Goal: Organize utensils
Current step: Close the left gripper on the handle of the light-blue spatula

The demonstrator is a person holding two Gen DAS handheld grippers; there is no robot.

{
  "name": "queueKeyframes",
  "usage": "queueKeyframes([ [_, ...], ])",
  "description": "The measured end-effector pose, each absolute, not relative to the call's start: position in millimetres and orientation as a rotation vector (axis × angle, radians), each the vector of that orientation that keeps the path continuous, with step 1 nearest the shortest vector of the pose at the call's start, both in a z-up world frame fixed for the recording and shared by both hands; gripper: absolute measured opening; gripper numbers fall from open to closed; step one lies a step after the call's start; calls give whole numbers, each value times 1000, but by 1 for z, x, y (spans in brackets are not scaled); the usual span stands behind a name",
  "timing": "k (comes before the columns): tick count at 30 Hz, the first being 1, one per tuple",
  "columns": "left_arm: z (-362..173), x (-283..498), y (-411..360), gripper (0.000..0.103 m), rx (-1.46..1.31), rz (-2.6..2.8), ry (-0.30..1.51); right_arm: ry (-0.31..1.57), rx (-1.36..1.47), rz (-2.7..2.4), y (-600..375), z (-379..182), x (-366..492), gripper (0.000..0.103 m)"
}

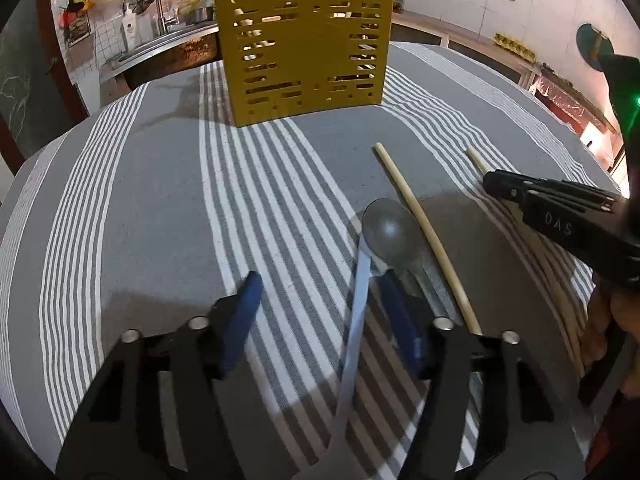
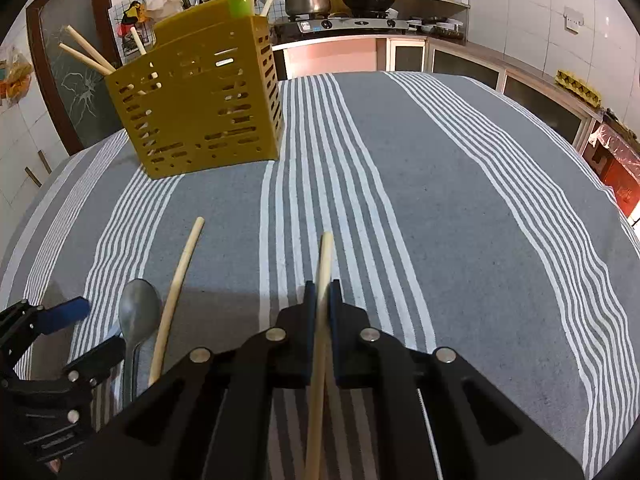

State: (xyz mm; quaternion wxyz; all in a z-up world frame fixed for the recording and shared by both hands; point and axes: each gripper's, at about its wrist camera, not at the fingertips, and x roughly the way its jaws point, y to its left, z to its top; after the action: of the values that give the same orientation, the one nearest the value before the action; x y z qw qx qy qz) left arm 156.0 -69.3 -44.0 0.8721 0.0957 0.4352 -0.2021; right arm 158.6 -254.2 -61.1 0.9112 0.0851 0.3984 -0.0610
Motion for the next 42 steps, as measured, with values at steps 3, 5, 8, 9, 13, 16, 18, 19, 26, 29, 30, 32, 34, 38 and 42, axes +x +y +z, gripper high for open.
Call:
queueKeyframes([
  [3, -43, 164, -68, 40, 169, -408, 924, 820, 173, -120, -253, -61, 158, 7],
  [5, -42, 169, -67, 32, 143, -393, 936, 821, 170, -115, -252, -61, 158, 7],
  [8, -42, 177, -62, 19, 101, -372, 955, 823, 161, -110, -248, -61, 159, 7],
  [9, -42, 180, -60, 12, 89, -365, 962, 823, 160, -109, -248, -61, 159, 7],
  [13, -44, 190, -51, 8, 7, -365, 998, 832, 158, -108, -248, -61, 160, 7],
  [16, -44, 189, -52, 8, 11, -362, 1003, 841, 150, -110, -247, -61, 161, 7],
  [18, -43, 186, -54, 8, 23, -354, 1006, 845, 143, -111, -247, -61, 161, 7],
  [19, -43, 185, -55, 8, 27, -352, 1009, 847, 141, -111, -246, -61, 162, 7],
  [26, -42, 177, -55, 8, 67, -351, 1027, 859, 148, -111, -248, -61, 164, 7],
  [29, -43, 175, -57, 8, 81, -343, 1019, 865, 153, -112, -249, -61, 167, 7],
  [30, -43, 175, -58, 8, 82, -343, 1018, 869, 151, -112, -249, -61, 167, 7],
  [32, -43, 177, -56, 7, 66, -345, 1023, 878, 148, -114, -248, -61, 168, 7],
  [34, -44, 181, -54, 7, 44, -346, 1030, 888, 143, -115, -249, -60, 170, 7],
  [38, -44, 185, -53, 6, 15, -339, 1047, 907, 137, -109, -249, -60, 173, 7],
  [42, -44, 188, -57, 6, 26, -319, 1024, 910, 136, -108, -249, -60, 174, 7],
])
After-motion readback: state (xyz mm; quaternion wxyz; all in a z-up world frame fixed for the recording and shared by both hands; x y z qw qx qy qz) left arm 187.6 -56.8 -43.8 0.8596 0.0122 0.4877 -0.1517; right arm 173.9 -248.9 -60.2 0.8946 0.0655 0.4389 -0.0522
